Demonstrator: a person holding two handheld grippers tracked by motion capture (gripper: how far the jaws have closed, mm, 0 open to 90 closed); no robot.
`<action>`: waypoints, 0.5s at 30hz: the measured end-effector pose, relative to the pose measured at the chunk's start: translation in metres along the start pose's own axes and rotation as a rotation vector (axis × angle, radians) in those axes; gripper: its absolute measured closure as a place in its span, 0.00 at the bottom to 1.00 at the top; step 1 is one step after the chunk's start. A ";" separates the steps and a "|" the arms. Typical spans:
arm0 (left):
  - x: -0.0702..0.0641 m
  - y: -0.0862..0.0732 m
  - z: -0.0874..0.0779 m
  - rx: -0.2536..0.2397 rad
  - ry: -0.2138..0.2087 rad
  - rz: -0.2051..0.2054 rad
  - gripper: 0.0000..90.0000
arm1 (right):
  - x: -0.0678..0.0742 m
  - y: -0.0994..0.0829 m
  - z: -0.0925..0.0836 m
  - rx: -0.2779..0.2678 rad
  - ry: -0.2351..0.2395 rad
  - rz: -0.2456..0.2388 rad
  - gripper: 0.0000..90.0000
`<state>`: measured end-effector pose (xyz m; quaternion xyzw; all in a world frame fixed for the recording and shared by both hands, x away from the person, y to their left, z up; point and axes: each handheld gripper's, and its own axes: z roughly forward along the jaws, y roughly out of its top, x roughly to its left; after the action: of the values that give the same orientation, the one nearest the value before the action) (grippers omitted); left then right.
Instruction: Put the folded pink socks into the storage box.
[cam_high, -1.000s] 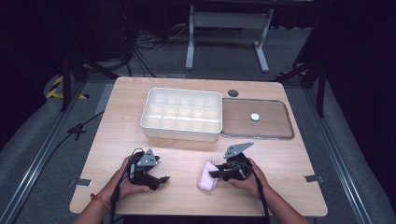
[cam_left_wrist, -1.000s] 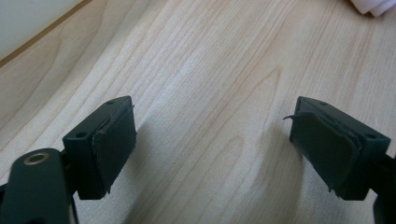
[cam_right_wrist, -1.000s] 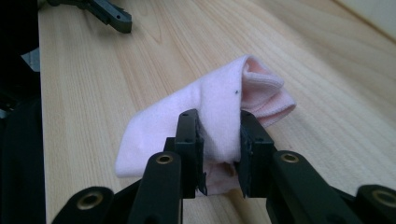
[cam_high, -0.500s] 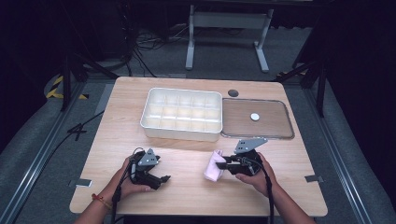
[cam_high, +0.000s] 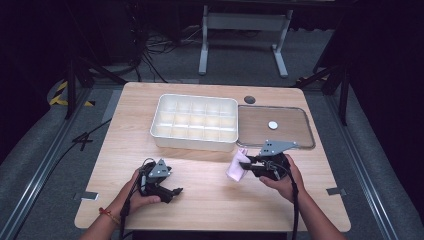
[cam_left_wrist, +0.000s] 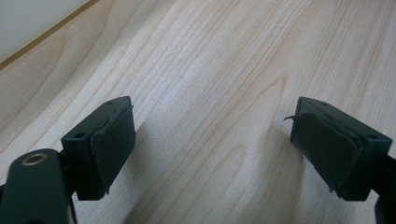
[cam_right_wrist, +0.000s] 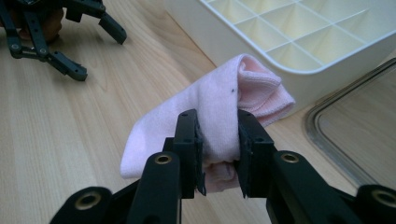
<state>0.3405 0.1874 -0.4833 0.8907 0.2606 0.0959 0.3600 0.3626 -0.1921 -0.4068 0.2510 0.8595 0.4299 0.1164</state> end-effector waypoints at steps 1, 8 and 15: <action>0.000 0.000 0.000 0.000 0.000 0.001 0.16 | -0.001 0.001 -0.001 -0.003 -0.007 -0.001 0.81; 0.000 0.000 0.000 0.000 0.000 0.000 0.16 | -0.007 0.008 -0.007 -0.009 -0.039 -0.015 0.81; 0.000 0.000 0.000 0.002 0.002 -0.001 0.15 | -0.014 0.013 -0.012 -0.015 -0.059 -0.019 0.81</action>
<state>0.3404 0.1873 -0.4832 0.8909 0.2615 0.0963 0.3587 0.3740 -0.2005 -0.3894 0.2544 0.8547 0.4277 0.1475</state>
